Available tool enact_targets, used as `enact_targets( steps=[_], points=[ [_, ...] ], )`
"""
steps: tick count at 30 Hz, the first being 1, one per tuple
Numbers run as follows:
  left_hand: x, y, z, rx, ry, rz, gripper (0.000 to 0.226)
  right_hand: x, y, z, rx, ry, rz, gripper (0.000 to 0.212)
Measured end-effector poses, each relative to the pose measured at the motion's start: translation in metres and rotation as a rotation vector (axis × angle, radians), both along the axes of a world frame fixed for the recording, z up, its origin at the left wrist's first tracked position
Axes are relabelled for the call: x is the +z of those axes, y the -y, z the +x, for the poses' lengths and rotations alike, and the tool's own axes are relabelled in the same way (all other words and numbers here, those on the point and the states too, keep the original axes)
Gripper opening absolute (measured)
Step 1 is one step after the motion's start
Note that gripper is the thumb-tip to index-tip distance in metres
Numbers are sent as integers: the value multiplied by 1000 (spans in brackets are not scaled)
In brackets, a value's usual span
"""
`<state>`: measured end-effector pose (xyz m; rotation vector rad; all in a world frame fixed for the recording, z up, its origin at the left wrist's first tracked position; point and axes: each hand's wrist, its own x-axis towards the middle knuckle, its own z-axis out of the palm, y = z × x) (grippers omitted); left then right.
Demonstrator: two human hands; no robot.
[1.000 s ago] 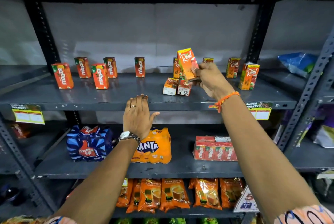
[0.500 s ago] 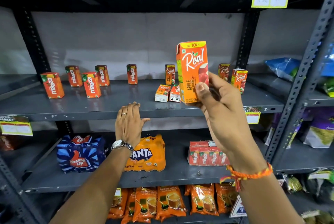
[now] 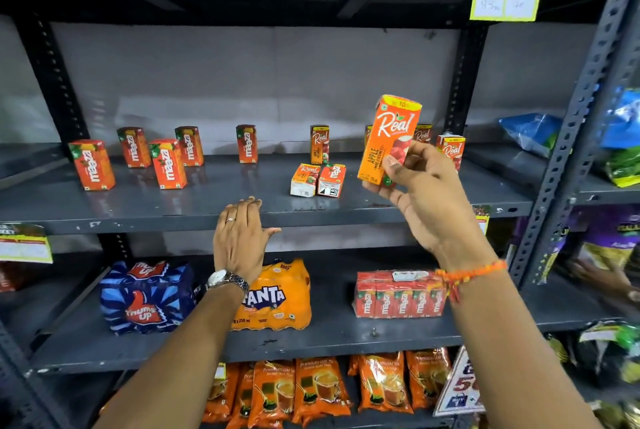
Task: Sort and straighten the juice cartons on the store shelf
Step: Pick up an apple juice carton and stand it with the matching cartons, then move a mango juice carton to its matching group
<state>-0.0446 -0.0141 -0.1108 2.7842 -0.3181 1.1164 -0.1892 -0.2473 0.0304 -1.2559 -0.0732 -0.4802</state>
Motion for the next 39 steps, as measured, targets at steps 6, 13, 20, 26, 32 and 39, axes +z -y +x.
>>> enact_targets(
  steps=[6, 13, 20, 26, 32, 39],
  points=[
    [3, -2, 0, -15, 21, -14, 61, -7, 48, 90, -348, -165, -249, 32],
    [0, -1, 3, -6, 24, -18, 62, -34, 77, 162, -510, -345, -488, 27],
    [0, -1, 5, -9, 31, -24, 63, -43, 86, 189, -562, -405, -659, 31],
    [-1, -2, 6, -9, 28, -21, 62, -45, 84, 188, -580, -435, -678, 37],
    [-3, -2, 7, -5, 32, -18, 62, -49, 57, 156, -737, -328, -647, 51],
    [-3, -3, 7, -12, 37, -9, 62, -51, -21, 156, -472, -390, -889, 54]
  ],
)
